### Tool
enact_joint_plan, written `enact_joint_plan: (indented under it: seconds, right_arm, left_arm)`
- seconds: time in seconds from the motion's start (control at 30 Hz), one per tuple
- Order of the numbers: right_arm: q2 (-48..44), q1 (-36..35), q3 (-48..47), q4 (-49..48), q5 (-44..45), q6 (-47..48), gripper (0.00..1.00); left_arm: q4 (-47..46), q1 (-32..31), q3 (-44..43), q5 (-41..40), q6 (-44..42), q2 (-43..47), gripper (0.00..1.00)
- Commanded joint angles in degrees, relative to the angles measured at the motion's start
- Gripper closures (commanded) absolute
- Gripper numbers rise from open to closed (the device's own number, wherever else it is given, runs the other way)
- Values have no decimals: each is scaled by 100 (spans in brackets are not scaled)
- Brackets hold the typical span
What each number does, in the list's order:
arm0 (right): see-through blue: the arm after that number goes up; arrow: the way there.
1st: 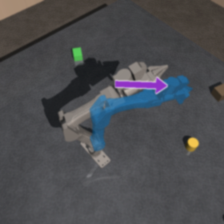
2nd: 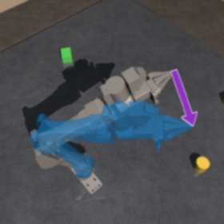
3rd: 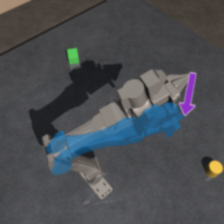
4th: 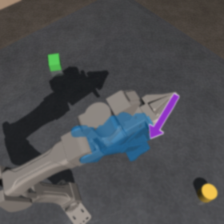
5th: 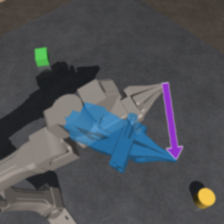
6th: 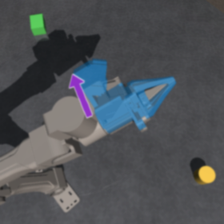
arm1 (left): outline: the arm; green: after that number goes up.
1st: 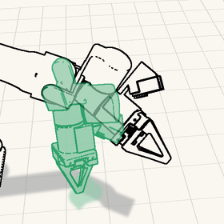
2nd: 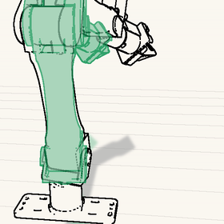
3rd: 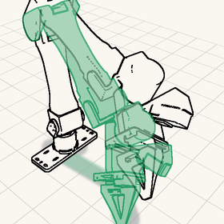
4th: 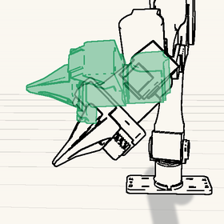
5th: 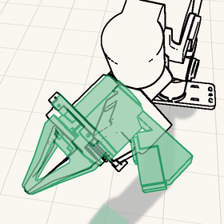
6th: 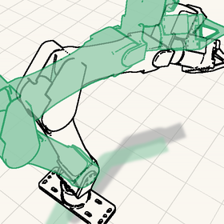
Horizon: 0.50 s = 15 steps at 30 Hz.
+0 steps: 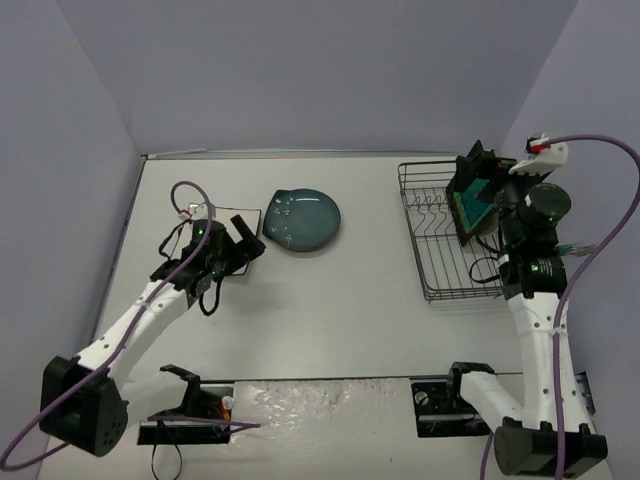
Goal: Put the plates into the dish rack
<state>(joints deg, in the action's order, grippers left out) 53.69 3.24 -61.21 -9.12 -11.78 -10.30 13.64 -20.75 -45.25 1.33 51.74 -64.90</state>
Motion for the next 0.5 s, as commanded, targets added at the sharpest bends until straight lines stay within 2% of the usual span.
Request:
enact_joint_plan:
  seconds: [0.0,0.2,0.47]
  right_arm:
    - [-220,-445,616,-565,-881,-1166,0]
    - [-682,-673,1345,-664,-1381,-1499,0]
    - [-986,-864,1528,-336,-1386,-1378,0]
  left_arm:
    - [-1388,-187,-539,136,942,-873,3]
    - [-2025,-250,-932,144,1353,-2083,6]
    - [-2119,-401,-1523,271,1868,-3242,17]
